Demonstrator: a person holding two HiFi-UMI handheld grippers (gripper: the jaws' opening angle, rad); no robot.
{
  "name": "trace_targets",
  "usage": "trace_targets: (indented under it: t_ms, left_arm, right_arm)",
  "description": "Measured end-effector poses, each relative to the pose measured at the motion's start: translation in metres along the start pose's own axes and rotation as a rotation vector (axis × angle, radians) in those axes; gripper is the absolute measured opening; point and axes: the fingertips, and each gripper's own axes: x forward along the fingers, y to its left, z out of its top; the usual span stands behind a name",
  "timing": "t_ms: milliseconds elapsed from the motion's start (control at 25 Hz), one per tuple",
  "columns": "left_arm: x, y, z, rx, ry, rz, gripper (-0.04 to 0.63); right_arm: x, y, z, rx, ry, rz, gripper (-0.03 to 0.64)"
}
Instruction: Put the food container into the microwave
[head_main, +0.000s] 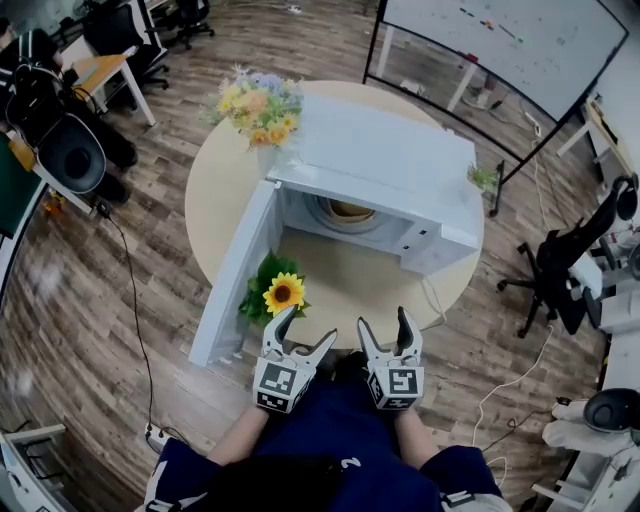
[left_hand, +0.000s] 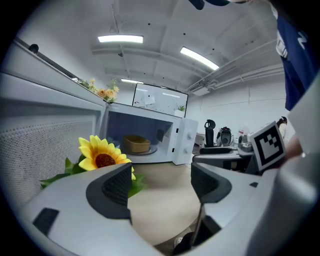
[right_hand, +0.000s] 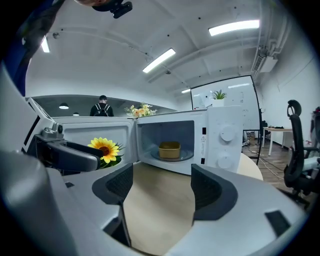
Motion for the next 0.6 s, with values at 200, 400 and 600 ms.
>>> trace_targets:
  t_ms: [200, 400, 600]
  left_arm:
    - [0.004, -0.009, 0.010, 0.027, -0.040, -0.030, 0.362]
    - [0.001, -0.008, 0.016, 0.022, -0.084, -0.029, 0.301]
    - [0.002, -0.004, 0.017, 0.023, -0.079, -0.021, 0.172]
  right_arm:
    - [0.002, 0.002, 0.005, -0.009, -0.001, 0.022, 0.352]
    - [0.003, 0.011, 0.009, -0.034, -0.008, 0.053, 0.214]
    - [0.005, 0.008, 0.015, -0.051, -0.020, 0.034, 0.130]
